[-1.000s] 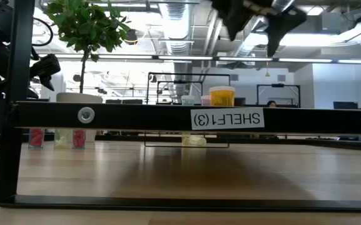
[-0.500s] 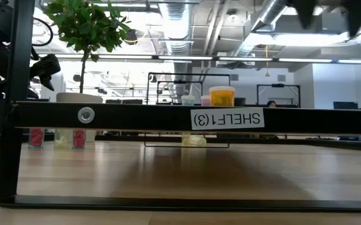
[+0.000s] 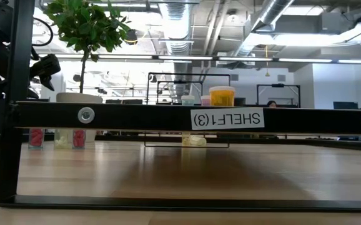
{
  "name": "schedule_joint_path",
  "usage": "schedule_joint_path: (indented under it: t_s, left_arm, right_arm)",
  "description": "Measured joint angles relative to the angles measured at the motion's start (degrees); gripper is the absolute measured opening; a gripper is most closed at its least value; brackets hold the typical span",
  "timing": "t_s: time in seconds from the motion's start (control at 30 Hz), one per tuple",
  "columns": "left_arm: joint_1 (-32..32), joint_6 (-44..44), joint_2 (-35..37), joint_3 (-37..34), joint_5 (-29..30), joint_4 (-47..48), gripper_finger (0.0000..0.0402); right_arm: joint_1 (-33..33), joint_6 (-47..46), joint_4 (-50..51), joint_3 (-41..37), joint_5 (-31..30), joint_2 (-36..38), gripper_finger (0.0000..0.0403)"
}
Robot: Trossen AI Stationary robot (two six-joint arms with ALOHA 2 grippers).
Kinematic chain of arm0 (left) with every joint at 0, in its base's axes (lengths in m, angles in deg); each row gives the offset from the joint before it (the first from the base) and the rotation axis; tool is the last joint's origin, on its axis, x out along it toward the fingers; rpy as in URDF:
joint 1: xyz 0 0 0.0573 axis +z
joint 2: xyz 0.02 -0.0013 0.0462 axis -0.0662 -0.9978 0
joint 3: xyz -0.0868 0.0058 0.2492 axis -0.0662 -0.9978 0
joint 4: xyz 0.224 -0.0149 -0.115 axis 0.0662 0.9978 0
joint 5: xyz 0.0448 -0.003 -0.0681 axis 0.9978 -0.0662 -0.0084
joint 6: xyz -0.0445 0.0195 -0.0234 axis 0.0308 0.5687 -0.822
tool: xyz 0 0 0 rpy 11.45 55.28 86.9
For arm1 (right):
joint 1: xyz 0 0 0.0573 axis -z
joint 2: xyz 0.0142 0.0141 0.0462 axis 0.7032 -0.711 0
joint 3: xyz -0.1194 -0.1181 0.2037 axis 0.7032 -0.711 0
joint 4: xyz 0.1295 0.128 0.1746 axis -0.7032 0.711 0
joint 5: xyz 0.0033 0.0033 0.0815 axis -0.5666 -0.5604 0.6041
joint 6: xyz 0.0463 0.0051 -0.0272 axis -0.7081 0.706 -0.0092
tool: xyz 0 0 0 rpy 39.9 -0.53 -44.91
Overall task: Pick and place medicine bottles onto shelf by color
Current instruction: Put the yellow pill bottle on the shelf
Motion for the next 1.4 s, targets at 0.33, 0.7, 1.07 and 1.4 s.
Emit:
schedule_joint_path:
  t_s: [0.33, 0.7, 1.07, 1.4]
  left_arm:
    - [-0.01, 0.00, 0.00, 0.00, 0.02, 0.00, 0.0210]
    - [0.01, 0.00, 0.00, 0.01, 0.07, 0.00, 0.0210]
    - [0.01, -0.02, -0.01, 0.00, 0.08, 0.01, 0.0210]
    - [0.00, -0.04, -0.02, 0.01, -0.16, 0.02, 0.0210]
  right_arm:
    - [-1.47, -4.11, -3.96, 0.02, 4.05, -2.97, 0.0335]
    - [0.40, 19.08, 2.51, 0.02, 4.31, -3.86, 0.0335]
    - [2.74, 33.68, 2.87, -0.04, 5.79, -7.84, 0.0335]
    - [2.96, 37.42, 0.30, 0.04, 7.29, -10.39, 0.0335]
